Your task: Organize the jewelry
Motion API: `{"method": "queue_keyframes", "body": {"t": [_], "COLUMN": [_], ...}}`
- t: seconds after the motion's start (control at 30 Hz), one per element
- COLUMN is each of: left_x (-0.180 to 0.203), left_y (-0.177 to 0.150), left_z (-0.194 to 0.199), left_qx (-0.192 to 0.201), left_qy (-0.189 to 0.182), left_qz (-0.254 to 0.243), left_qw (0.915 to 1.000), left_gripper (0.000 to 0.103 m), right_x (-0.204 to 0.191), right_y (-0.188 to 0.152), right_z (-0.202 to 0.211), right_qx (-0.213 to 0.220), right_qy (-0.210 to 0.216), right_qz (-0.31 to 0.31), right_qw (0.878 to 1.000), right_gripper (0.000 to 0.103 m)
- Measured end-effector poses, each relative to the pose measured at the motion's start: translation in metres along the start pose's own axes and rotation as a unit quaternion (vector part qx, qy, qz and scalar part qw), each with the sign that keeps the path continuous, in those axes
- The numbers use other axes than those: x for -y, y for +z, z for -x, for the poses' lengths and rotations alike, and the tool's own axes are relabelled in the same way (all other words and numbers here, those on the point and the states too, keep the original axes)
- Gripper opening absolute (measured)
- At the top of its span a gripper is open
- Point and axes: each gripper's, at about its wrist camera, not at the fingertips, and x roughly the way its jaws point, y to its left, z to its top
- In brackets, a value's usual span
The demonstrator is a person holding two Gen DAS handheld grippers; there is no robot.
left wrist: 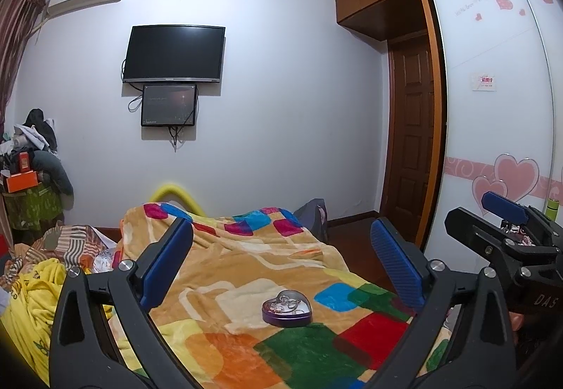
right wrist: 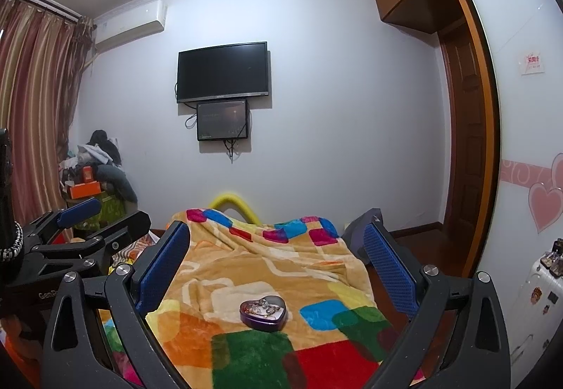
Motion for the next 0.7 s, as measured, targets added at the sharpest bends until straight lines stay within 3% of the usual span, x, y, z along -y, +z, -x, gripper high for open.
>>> {"method": "queue_keyframes", "body": {"t": [0.7], "left_x": [-0.0009], "left_y": [0.0007], "left_z": [0.0001], "left_qx": [-0.001], "left_qy": [-0.002], "left_qz": [0.004], "left_qw": [1.0], "left_gripper": [0.102], "right_x": [-0.0008], "right_y": [-0.0026], "right_z": [-0.0032], "right_qx": [-0.007], "right_qy": [0.007], "right_qz": [-0.004], "right_qw": [1.0], "right_gripper": [0.098]}}
